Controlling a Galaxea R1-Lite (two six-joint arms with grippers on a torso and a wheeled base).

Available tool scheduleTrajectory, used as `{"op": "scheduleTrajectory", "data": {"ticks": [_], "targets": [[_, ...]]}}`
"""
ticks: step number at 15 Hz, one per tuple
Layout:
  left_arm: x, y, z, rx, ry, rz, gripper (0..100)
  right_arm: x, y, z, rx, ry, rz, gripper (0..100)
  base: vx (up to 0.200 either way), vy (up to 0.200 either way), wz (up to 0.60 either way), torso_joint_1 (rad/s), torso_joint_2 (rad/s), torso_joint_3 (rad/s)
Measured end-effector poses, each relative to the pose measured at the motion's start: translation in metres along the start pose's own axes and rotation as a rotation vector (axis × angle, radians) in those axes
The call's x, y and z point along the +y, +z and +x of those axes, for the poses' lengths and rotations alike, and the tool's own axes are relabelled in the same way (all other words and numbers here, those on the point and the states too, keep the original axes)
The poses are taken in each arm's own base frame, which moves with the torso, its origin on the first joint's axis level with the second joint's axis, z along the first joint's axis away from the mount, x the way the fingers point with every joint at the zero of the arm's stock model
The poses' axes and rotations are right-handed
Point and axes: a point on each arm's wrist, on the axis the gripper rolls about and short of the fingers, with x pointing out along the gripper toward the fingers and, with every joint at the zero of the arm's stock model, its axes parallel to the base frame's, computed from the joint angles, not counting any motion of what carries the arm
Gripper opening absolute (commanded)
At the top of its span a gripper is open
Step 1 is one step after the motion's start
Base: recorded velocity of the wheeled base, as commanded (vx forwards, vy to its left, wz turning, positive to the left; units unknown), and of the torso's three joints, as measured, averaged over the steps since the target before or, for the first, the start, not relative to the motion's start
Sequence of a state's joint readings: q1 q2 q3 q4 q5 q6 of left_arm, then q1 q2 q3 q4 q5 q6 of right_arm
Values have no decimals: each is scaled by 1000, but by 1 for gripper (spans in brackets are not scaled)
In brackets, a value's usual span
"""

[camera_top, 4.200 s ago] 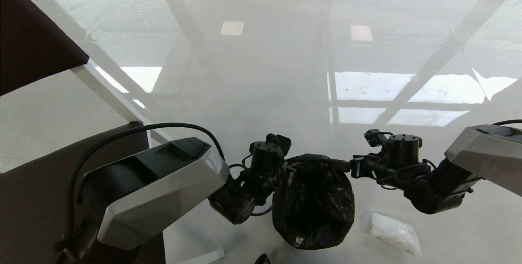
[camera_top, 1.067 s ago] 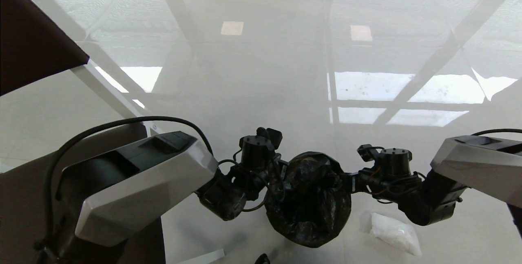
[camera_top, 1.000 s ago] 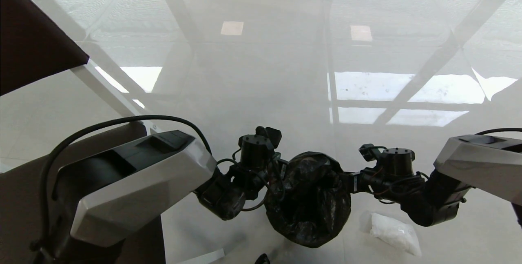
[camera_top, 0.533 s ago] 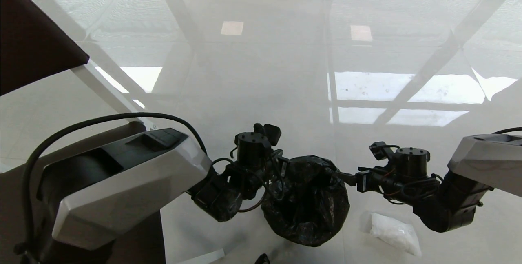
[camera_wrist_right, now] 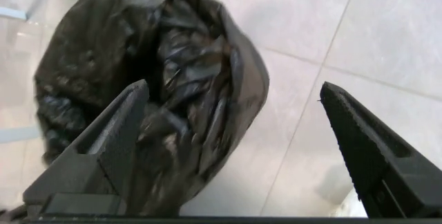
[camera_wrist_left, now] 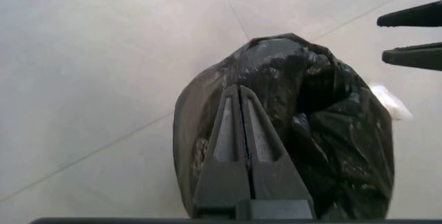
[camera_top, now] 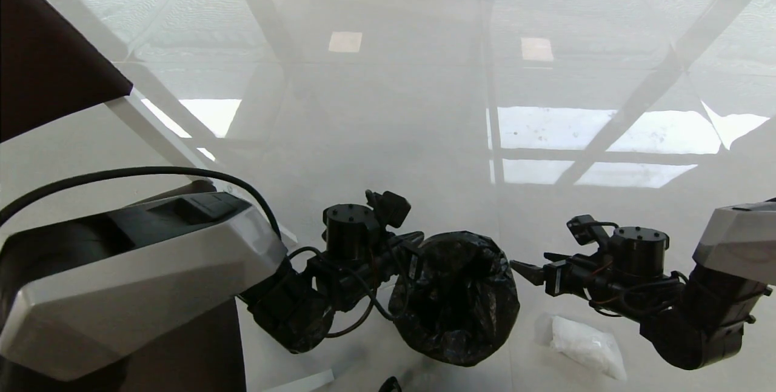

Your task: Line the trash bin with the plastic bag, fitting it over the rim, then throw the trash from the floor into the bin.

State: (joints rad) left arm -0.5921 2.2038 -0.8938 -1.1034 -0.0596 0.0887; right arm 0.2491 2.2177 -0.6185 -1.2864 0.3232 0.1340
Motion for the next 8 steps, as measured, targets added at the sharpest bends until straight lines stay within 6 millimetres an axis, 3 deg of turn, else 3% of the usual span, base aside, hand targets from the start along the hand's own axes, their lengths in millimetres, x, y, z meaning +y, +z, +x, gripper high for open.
{"op": "scheduleTrajectory", "data": {"ticks": [4, 8], "targets": [[-1, 8, -21, -8, -3, -5, 0, 18, 10, -11, -27, 44, 138, 100, -200, 0, 0, 5, 4, 2], [-1, 14, -36, -15, 0, -37, 0, 36, 15, -21, -61, 101, 131, 100, -200, 0, 0, 1, 4, 2]]}}
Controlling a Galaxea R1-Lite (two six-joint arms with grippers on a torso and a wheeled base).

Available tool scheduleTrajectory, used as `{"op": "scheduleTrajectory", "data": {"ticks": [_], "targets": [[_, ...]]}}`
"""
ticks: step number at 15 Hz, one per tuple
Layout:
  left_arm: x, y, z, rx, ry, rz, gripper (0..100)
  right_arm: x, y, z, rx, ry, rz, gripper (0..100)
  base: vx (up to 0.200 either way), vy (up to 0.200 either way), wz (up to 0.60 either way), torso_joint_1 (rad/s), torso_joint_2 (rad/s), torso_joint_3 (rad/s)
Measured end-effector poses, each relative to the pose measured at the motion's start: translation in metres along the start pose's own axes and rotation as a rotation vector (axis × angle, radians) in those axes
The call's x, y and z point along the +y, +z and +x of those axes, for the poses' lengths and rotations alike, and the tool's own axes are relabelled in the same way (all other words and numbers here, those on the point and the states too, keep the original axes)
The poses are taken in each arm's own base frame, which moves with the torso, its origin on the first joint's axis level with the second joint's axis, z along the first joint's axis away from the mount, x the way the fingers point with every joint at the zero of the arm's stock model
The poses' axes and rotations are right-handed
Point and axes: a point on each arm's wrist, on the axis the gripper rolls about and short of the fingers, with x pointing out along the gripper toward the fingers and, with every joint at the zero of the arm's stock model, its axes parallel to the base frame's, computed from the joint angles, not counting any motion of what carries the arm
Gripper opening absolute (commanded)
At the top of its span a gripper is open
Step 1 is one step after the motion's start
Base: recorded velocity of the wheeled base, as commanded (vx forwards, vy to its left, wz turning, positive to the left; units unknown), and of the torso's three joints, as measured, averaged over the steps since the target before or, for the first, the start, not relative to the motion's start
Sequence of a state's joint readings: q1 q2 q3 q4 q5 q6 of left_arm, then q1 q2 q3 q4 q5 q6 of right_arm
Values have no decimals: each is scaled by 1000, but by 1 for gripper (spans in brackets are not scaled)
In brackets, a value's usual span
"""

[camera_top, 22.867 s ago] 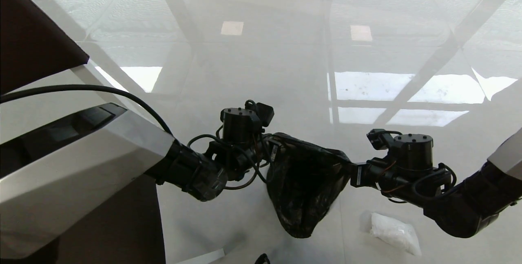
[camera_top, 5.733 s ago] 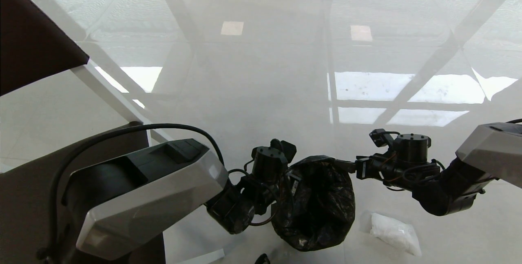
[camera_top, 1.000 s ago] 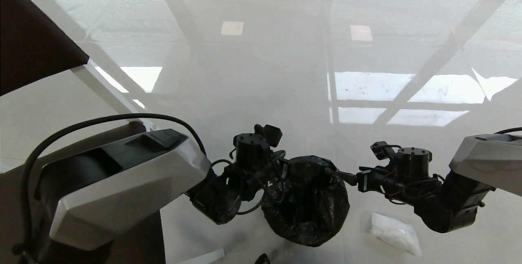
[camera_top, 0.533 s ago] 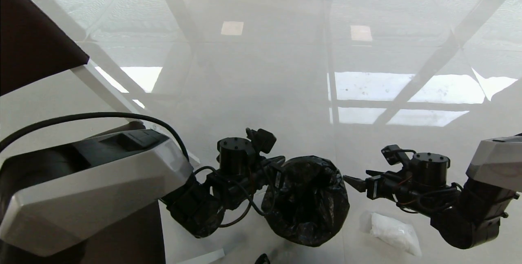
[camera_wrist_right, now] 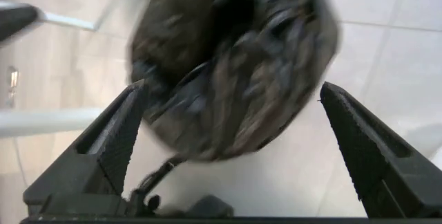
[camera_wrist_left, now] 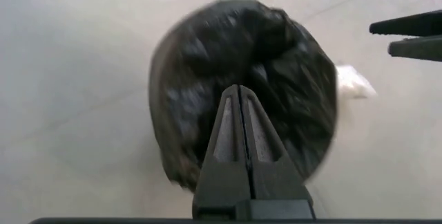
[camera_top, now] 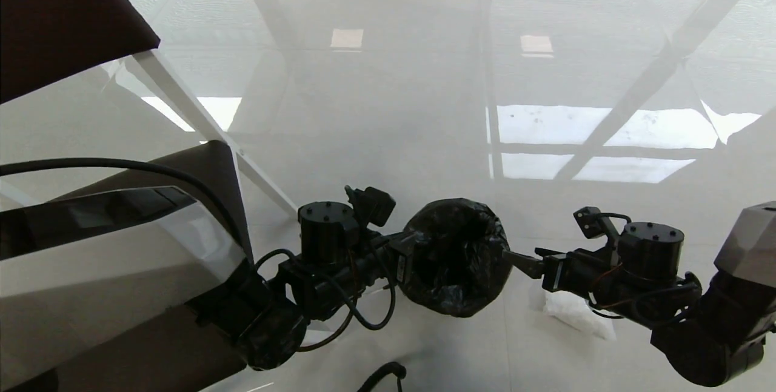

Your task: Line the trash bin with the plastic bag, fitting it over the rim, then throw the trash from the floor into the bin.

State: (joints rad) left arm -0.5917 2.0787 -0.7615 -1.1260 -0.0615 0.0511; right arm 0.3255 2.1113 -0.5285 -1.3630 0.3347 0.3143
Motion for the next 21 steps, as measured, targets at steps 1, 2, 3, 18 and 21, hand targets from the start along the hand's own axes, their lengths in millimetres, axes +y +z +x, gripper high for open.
{"op": "scheduleTrajectory", "data": {"ticks": [1, 2, 3, 18, 21], "targets": [[0, 2, -4, -18, 1, -9, 0, 3, -3, -3, 14, 8, 3, 100, -200, 0, 0, 7, 2, 2], [0, 3, -6, -28, 1, -10, 0, 6, -4, -5, 25, 30, 3, 100, -200, 0, 0, -2, 2, 7], [0, 3, -8, -26, 2, -11, 0, 9, -6, -9, 50, 73, 7, 100, -200, 0, 0, -2, 2, 2], [-8, -1, -17, -11, -14, -2, 0, -22, -10, -15, 56, -118, -47, 100, 0, -40, -240, 0, 1, 2], [-8, 0, -16, -18, -17, -2, 0, -28, -15, -12, 48, -122, -47, 100, 0, 0, -400, 3, 0, 3]]}}
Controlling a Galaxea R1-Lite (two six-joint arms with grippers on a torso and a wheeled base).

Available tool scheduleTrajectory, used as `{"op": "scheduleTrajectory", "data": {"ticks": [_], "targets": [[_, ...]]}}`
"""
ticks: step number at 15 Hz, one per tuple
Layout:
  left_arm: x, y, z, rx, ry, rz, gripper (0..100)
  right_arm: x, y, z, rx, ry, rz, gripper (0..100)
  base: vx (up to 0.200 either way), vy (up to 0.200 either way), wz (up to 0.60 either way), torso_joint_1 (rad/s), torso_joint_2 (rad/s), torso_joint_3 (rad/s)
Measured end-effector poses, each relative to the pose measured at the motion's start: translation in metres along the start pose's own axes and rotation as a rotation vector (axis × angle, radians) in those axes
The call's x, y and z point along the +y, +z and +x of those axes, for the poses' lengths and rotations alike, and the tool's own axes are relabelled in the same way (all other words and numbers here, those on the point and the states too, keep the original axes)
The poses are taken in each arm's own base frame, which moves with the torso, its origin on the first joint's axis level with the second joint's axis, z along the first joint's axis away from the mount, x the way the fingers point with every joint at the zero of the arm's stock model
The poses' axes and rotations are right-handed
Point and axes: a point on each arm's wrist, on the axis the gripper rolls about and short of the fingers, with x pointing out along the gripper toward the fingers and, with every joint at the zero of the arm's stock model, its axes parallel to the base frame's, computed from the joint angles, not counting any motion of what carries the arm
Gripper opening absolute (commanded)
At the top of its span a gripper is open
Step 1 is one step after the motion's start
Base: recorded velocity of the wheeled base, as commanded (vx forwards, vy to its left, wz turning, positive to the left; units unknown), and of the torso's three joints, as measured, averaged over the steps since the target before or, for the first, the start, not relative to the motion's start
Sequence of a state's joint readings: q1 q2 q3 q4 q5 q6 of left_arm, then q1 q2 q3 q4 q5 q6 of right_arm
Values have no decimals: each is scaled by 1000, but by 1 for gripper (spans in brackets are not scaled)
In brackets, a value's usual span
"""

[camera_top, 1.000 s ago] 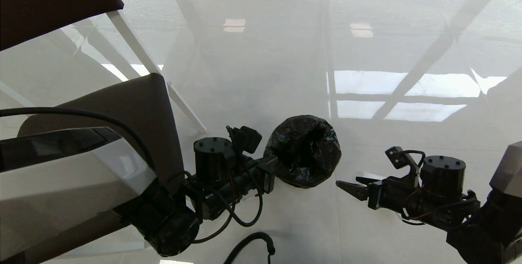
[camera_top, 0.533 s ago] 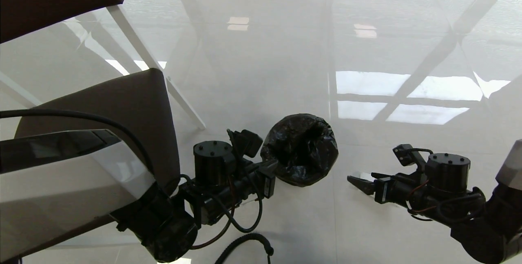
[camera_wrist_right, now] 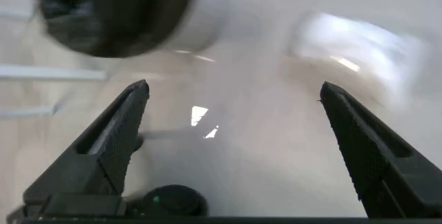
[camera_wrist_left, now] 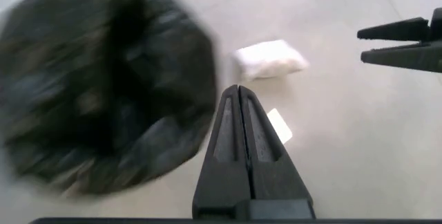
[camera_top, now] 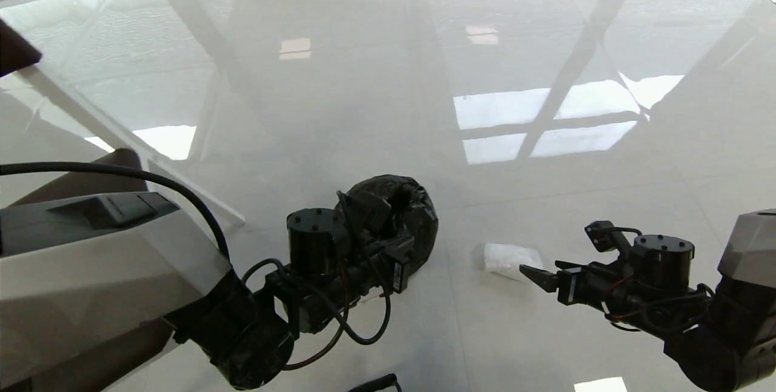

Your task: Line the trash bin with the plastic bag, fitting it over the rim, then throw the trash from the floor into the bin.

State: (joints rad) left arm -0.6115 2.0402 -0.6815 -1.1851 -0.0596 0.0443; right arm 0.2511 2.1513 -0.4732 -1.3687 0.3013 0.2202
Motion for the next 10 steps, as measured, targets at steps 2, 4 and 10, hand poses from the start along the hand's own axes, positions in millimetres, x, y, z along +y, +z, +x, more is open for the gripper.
{"op": "scheduleTrajectory", "data": {"ticks": [2, 4, 10], "targets": [[-1, 0, 0, -2, -7, 1, 0, -3, -4, 3, -9, -2, -21, 100, 0, 0, 0, 0, 0, 0], [0, 1, 1, -4, -17, 0, 0, -5, -8, 8, -45, 3, -163, 100, 0, 0, 0, 0, 0, 0], [-1, 2, -1, -30, -50, -1, 0, -21, 28, 59, 46, -38, -309, 100, 0, 0, 0, 0, 0, 0]]}}
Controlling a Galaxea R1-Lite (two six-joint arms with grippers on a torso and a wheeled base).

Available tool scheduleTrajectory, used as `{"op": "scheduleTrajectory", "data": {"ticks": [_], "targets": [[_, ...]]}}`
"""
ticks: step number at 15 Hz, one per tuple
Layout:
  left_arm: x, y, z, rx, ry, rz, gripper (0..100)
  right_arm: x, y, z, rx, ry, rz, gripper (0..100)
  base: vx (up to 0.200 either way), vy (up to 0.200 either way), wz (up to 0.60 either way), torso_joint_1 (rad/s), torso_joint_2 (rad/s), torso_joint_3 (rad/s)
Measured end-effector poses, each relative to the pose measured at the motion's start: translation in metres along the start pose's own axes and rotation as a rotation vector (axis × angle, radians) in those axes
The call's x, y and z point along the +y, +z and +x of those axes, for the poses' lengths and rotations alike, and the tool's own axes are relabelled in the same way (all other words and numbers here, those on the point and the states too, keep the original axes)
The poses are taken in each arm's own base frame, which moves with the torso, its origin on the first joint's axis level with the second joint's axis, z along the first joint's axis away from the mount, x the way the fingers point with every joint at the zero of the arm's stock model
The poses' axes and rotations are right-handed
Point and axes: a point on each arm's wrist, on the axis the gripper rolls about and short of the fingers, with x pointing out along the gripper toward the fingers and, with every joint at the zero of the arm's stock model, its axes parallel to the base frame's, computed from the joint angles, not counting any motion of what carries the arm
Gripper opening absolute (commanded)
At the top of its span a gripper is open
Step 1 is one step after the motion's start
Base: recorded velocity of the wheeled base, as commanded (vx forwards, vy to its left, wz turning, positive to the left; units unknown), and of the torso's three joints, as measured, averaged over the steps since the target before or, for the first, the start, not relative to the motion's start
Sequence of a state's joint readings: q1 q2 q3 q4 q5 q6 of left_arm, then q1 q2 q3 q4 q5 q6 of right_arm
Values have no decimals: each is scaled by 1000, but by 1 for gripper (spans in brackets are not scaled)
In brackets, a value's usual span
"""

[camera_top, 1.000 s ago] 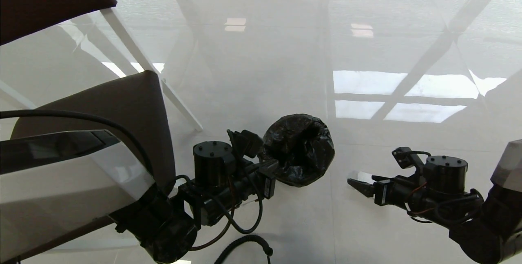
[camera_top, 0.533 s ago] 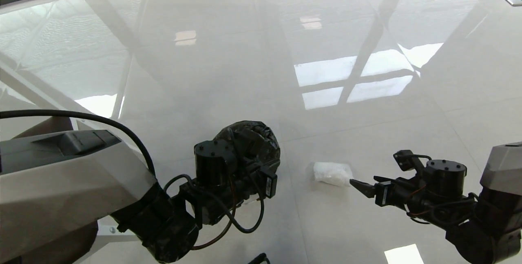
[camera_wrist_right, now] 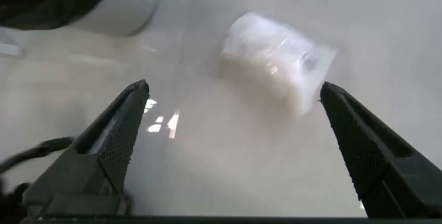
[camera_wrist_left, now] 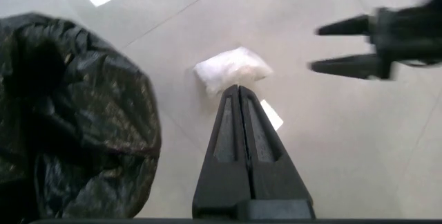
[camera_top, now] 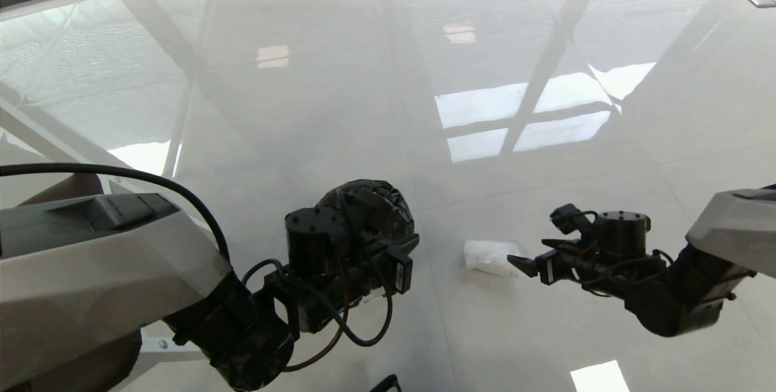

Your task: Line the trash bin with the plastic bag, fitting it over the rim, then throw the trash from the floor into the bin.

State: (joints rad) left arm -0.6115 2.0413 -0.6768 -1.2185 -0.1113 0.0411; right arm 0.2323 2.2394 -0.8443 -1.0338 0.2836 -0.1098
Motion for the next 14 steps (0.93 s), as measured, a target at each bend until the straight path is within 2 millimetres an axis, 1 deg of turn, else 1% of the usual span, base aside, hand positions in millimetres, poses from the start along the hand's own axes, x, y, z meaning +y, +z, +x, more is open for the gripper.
{"op": "scheduleTrajectory", "data": {"ticks": [3, 4, 6, 8, 9, 10, 14], "targets": [[0, 0, 0, 0, -4, 1, 0, -15, 50, 30, -53, -81, -181, 100, 0, 0, 0, 0, 0, 0], [0, 0, -1, 0, -4, 2, 0, -19, 60, 40, -43, -95, -232, 100, 0, 0, 0, 0, 0, 0], [0, 0, 0, 0, -5, 3, 0, -20, 71, 57, 15, -97, -295, 100, 0, 0, 0, 0, 0, 0], [-1, 0, -1, -2, -5, 4, 0, -20, 82, 76, -17, -115, -357, 100, 0, 0, 0, 0, 0, 0], [-1, 0, -1, -3, -5, 4, 0, -21, 84, 85, -17, -118, -386, 100, 0, 0, 0, 0, 0, 0], [-1, 0, -1, -3, -6, 4, 0, -21, 80, 94, 11, -110, -399, 100, 0, 0, 0, 0, 0, 0], [-1, 0, -1, -4, -6, 4, 0, -23, 62, 129, 49, -89, -413, 100, 0, 0, 0, 0, 0, 0]]}}
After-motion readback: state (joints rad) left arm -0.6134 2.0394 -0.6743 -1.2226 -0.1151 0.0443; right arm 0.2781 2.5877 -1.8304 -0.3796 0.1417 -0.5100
